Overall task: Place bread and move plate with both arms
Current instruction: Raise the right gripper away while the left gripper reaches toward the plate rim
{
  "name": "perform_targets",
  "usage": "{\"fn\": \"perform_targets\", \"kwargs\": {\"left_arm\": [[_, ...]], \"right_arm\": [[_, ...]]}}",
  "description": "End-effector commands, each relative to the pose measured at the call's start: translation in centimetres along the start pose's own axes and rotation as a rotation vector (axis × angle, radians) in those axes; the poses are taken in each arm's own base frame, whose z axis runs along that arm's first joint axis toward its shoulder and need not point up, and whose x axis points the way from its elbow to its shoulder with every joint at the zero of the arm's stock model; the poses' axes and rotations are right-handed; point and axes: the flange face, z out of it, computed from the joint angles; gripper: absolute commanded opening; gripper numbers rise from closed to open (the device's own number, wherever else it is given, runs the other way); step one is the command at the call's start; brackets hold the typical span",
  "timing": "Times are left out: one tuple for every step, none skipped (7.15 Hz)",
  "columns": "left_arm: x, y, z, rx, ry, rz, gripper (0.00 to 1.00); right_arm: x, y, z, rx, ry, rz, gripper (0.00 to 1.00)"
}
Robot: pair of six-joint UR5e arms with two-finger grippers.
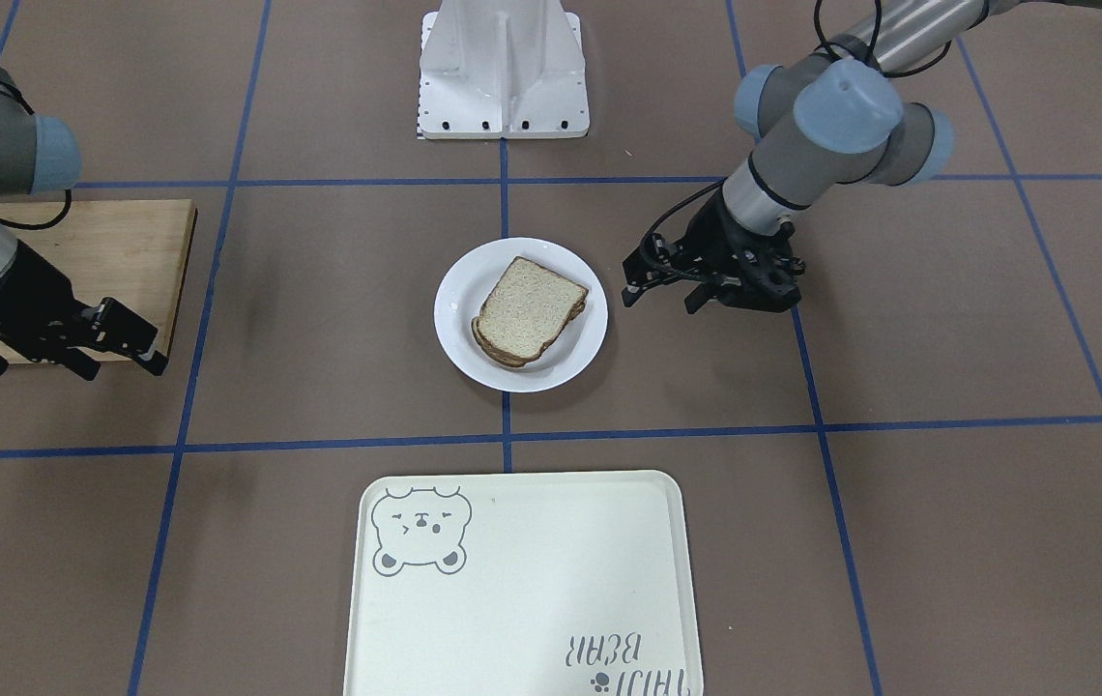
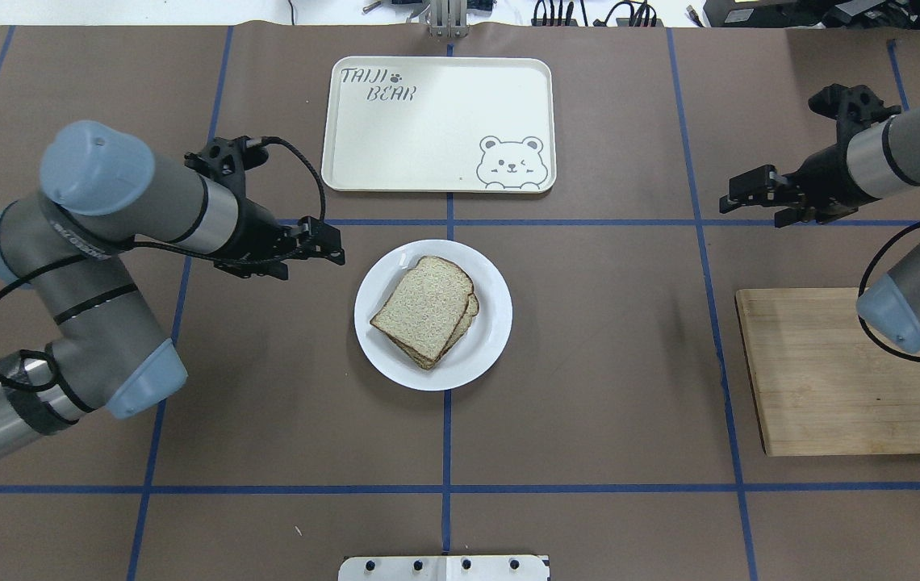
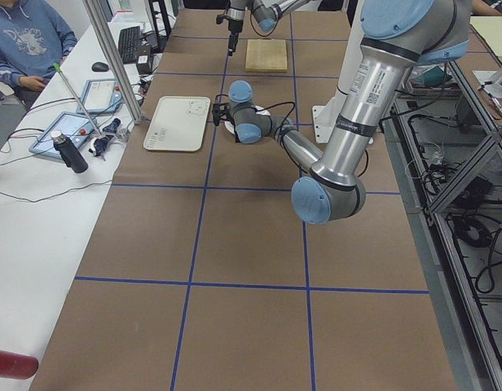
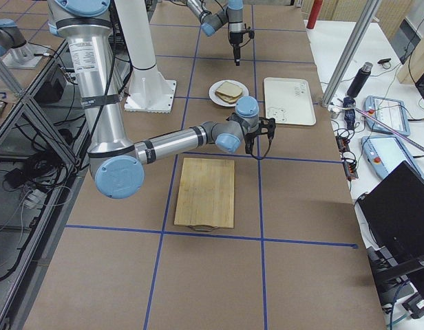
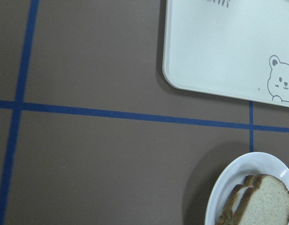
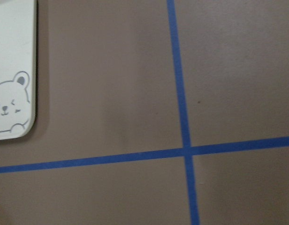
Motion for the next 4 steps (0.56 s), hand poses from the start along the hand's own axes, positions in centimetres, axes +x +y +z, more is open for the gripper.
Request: {"fn": "perform_targets", "kwargs": {"left_arm": [[0.4,0.4,3.1,-0.016,0.032,0.006,0.69],[-0.3,0.2,3.7,-0.013,0.071,-0.036,0.63],[-1.2,0.1,4.2,-0.006,0.145,-0.071,0.58],[-2.8,0.1,4.3,0.003,0.233,-0.087,0.58]], "right_arm": [[2.0,-0.2,-0.4,-0.014,0.022,-0.022,1.0],[2.0,-0.2,-0.4,-0.015,0.021,-0.022,1.0],[2.0,-0.2,-0.4,-0.016,0.019,-0.023,1.0],[2.0,-0.2,-0.4,-0.016,0.019,-0.023,1.0]]}}
